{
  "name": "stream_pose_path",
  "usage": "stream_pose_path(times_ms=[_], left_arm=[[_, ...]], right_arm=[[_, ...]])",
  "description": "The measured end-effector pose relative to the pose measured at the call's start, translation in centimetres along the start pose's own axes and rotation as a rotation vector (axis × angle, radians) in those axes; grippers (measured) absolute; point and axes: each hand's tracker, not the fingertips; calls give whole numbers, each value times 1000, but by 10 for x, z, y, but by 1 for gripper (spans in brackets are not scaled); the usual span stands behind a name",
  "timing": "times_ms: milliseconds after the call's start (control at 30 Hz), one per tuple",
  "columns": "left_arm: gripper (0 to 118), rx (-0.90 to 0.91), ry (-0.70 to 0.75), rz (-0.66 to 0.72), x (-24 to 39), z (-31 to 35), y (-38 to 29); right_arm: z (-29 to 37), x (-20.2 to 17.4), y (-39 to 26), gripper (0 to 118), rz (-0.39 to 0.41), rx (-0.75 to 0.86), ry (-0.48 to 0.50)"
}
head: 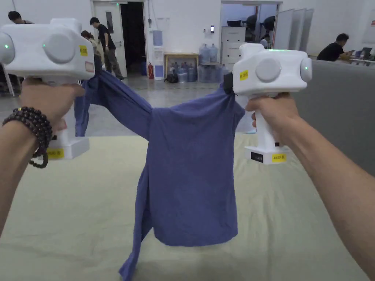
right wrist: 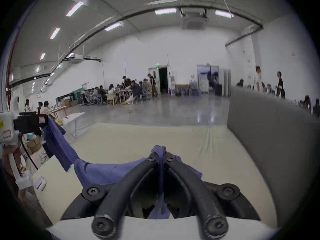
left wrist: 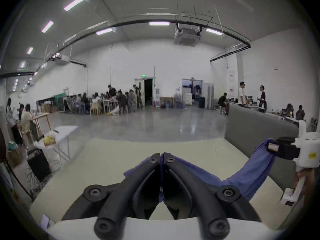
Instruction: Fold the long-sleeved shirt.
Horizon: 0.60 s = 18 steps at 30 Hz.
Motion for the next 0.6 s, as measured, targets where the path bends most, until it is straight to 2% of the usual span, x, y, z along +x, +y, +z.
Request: stream_pose_path(times_ms=[67, 167, 300, 467, 600], left_arm=[[0, 27, 14, 15, -3, -4, 30], [0, 58, 29, 11, -3, -7, 51], [0, 30, 22, 56, -10, -27, 44], [0, -82, 13, 29, -14, -75, -28], [0, -222, 15, 54, -13, -107, -127]], right_arm=[[-10, -5, 34, 0, 28, 40, -23], [-16, -11, 66, 0, 7, 60, -50], [-20, -9, 64, 0, -46, 72, -49], [-56, -4, -12, 0, -65, -41, -58], [-98, 4, -119, 0, -72, -208, -57]])
